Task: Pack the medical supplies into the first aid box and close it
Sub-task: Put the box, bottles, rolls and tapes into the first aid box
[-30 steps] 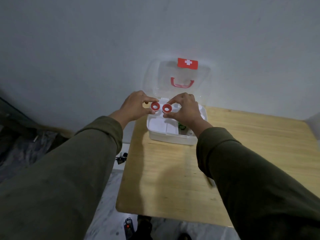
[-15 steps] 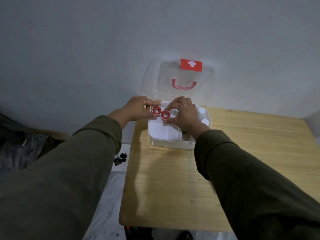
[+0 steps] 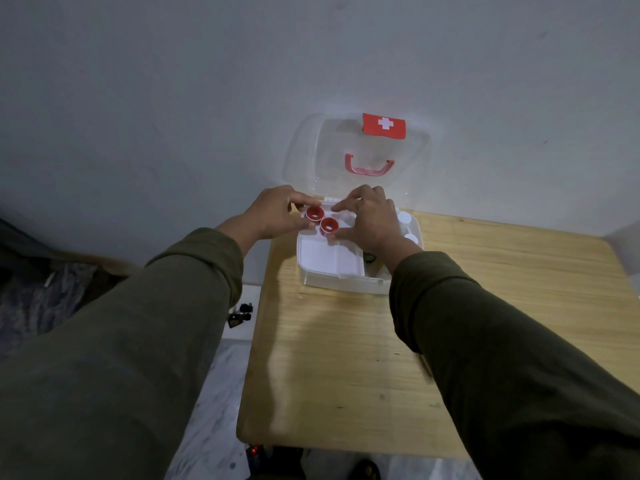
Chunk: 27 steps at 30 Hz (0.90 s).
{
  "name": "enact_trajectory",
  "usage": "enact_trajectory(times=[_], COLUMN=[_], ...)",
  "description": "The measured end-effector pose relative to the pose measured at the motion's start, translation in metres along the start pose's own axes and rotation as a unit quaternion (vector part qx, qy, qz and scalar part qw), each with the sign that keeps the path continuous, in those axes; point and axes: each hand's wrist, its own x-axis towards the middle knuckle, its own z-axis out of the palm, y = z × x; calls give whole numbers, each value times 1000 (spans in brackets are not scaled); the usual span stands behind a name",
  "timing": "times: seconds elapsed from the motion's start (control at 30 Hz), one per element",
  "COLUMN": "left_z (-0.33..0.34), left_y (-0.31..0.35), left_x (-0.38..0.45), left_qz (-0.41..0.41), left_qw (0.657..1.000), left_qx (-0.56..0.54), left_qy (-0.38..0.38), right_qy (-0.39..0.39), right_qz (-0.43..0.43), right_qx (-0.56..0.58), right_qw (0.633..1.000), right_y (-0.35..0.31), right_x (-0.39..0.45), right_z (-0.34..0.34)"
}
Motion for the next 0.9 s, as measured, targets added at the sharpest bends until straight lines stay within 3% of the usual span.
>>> enact_trajectory(times=[0.33,0.53,0.63,0.77,0.9], left_z=[7,63,108,173,223], left_y=[53,102,121,127,121], left_x=[-34,-73,-88,-108,-122], left_qz=[26,61,47,21,3], left_qw=[992,980,986,998,1000], left_qx=[-19,-47,-51,-20,15], left_qy=[124,186,155,55,-17], right_qy=[98,60,-8,-105,-136], right_qz=[17,54,85,109,126], right_qx=[1,47,80,113,158], right_qw=[995,996,993,982,970], right_y=[51,110,140,165,176], right_x=[-50,-136,-178,-219,-237], right_z=[-64,-64,-48,-18,8])
